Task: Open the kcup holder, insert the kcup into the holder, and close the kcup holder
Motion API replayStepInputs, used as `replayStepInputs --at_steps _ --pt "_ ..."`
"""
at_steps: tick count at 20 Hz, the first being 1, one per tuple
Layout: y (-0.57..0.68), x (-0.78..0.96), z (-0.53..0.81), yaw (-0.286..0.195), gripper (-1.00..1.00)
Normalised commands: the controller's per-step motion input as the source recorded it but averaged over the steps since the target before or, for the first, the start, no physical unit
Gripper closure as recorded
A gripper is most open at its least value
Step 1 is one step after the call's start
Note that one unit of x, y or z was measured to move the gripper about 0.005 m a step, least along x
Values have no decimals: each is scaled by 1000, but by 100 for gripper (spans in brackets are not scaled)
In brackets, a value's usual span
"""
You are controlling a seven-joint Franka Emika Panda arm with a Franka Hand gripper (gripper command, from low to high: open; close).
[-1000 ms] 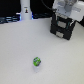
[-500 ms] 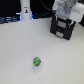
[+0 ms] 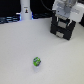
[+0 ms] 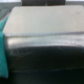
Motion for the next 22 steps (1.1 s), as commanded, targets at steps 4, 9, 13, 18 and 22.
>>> replayStepInputs --at_steps 4,9,13,18,22 --pt "-131 702 160 -60 100" --pt "-208 845 180 -71 100" --pt "-255 939 134 -83 100" --pt "-254 937 139 -84 100" --pt "-288 933 194 -94 100"
